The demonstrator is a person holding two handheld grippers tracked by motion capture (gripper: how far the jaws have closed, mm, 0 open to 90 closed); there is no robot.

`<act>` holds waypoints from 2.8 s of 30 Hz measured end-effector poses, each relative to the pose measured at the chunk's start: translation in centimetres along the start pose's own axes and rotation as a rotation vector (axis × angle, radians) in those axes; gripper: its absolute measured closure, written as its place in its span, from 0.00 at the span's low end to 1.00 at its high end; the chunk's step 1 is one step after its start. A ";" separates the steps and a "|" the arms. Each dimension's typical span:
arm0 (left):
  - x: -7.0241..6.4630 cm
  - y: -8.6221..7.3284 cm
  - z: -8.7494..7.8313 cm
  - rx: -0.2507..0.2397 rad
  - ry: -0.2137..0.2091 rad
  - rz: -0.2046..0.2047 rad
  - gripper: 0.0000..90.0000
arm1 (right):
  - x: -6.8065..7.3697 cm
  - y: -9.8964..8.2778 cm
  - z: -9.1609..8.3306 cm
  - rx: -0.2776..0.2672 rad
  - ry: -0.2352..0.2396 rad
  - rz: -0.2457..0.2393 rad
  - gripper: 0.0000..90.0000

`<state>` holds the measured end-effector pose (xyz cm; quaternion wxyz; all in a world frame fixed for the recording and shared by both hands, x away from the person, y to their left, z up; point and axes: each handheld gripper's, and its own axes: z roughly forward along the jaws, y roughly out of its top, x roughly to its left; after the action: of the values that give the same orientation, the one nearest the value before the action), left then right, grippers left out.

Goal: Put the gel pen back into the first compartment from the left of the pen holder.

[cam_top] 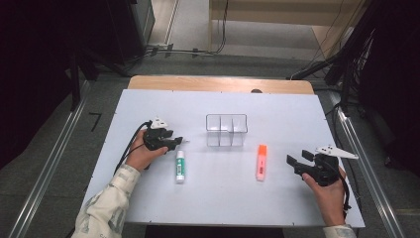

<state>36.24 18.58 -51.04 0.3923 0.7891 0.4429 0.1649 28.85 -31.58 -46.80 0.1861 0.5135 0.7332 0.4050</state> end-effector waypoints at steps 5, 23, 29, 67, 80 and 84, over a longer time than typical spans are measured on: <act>0.1 0.0 0.0 0.004 -0.012 0.020 0.56 | 0.0 0.0 0.0 0.001 0.000 0.001 0.34; -0.1 -0.1 0.0 0.002 -0.054 0.069 0.68 | 0.0 0.0 0.1 0.003 0.003 0.002 0.34; -0.1 -0.2 0.0 -0.001 -0.073 0.080 0.73 | 0.1 0.0 0.0 0.002 0.002 0.002 0.34; -0.3 -0.1 0.2 0.016 -0.125 0.115 0.88 | 0.0 0.0 -0.1 -0.001 0.008 0.007 0.34; -0.5 -0.1 0.2 0.010 -0.115 0.110 0.91 | -0.2 -0.1 -0.2 -0.006 0.006 0.011 0.35; -0.3 -0.2 0.1 0.002 -0.108 0.091 0.91 | -0.2 -0.1 -0.2 -0.005 0.003 0.015 0.35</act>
<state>36.04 18.31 -51.21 0.4069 0.8166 0.3850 0.1392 28.73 -31.89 -46.78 0.1830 0.5181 0.7286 0.4089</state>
